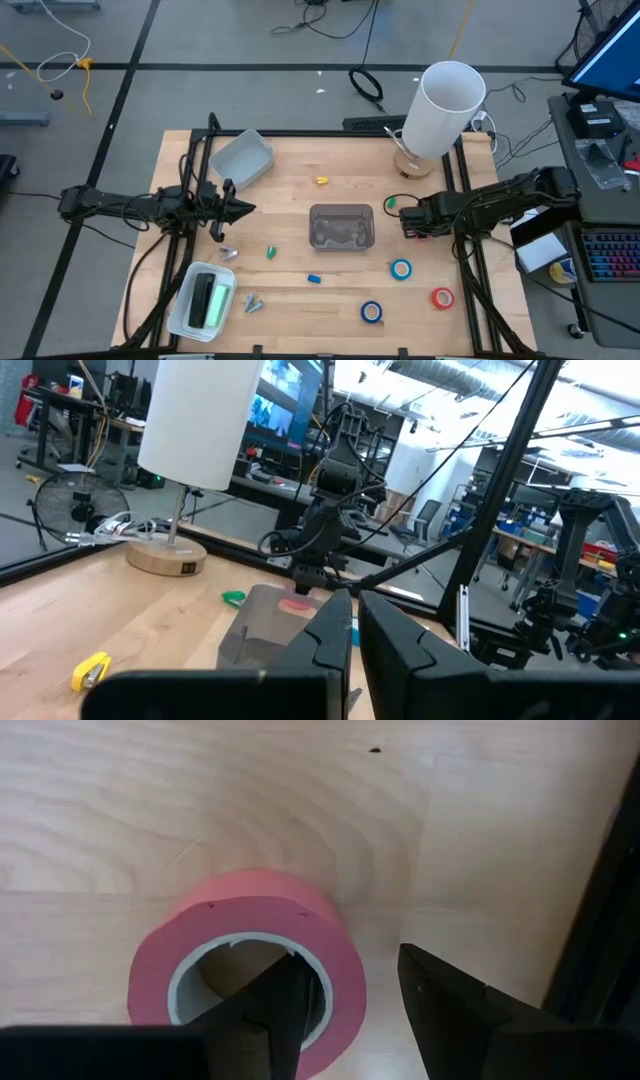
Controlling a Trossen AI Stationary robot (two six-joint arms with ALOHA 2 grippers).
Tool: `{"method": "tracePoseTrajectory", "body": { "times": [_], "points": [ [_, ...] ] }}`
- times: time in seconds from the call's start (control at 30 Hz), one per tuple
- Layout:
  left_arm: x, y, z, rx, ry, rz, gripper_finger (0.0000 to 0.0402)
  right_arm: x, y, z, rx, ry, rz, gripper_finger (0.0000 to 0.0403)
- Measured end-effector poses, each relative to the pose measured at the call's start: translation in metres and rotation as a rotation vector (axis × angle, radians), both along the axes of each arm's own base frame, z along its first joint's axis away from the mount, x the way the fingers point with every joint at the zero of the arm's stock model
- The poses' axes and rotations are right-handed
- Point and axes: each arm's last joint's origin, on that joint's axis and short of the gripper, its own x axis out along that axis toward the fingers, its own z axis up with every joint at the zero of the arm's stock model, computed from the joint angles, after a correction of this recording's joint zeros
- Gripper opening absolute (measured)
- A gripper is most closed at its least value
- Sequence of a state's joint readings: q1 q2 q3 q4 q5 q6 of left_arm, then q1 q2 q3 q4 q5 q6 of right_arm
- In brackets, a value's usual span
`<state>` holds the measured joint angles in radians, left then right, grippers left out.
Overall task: Pick and place Stapler, Stapler remover, tape
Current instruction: Put the pink tape into the grey bin
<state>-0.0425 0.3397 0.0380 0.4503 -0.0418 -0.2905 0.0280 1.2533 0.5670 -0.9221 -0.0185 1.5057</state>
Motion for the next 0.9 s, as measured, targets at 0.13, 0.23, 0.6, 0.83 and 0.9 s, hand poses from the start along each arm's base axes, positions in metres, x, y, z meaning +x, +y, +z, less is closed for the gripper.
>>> {"method": "tracePoseTrajectory", "body": {
  "times": [0.13,0.23,0.6,0.83,0.9],
  "points": [
    [0.0,0.0,0.0,-0.002,0.0,0.0,0.0024,0.0,0.0,-0.0001,0.002,0.0,0.003,0.0153],
    [0.0,0.0001,-0.0001,0.0,0.001,0.003,0.0024,0.0001,-0.0003,-0.0001,-0.005,-0.001,0.034,0.0153],
    [0.0001,0.0001,-0.0004,0.001,0.005,0.004,0.0024,0.0006,-0.001,-0.0003,-0.026,-0.005,0.081,0.0152],
    [0.0001,0.0001,-0.0004,0.001,0.005,0.005,0.0024,0.002,-0.0002,-0.0004,0.0,-0.02,0.052,0.0099],
    [0.0001,0.0001,-0.0004,0.001,0.005,0.005,0.0024,0.0026,0.0,-0.0004,0.006,-0.025,0.052,0.0073]
  ]
}}
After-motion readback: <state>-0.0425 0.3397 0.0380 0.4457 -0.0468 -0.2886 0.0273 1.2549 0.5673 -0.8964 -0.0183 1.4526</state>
